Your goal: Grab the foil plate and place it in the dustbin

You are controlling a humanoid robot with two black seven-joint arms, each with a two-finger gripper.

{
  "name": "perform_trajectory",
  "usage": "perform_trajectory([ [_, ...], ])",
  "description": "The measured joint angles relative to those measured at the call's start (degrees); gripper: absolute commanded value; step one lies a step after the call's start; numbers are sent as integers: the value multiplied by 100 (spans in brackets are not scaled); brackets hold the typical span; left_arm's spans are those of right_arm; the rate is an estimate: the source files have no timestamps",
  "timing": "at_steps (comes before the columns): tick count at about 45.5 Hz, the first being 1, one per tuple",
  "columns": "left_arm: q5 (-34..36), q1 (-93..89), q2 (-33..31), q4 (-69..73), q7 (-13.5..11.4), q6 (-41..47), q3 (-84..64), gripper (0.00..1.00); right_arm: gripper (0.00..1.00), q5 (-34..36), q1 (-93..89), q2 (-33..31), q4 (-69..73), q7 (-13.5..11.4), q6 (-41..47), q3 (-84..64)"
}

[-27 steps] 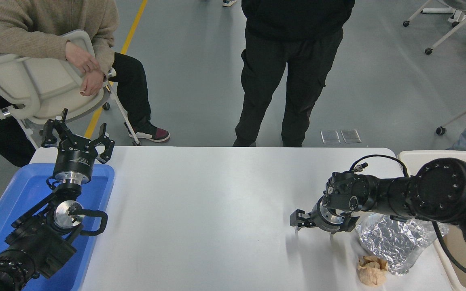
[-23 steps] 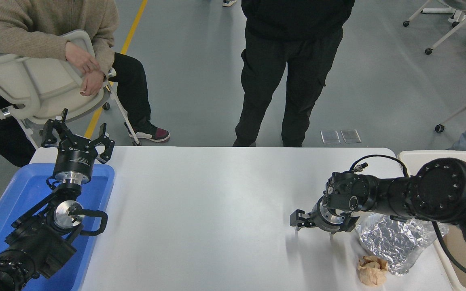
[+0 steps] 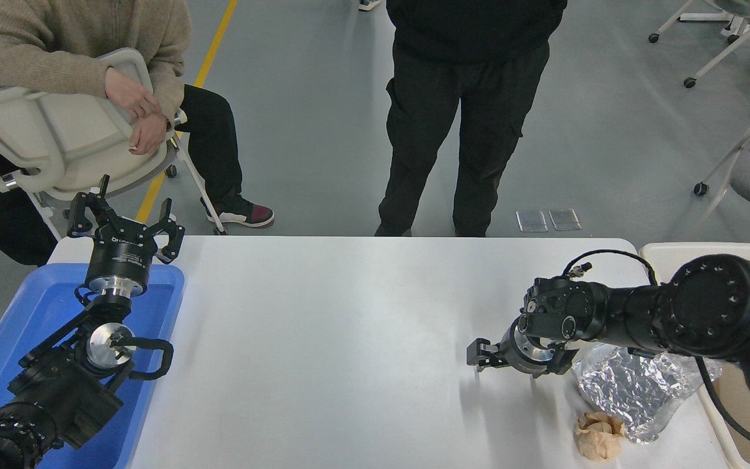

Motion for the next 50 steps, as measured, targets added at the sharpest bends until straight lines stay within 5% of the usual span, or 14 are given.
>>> perform_trajectory([
  [50,0,0,2,2,-1,0,0,99,100,-4,48,0,-39,1,0,-5],
])
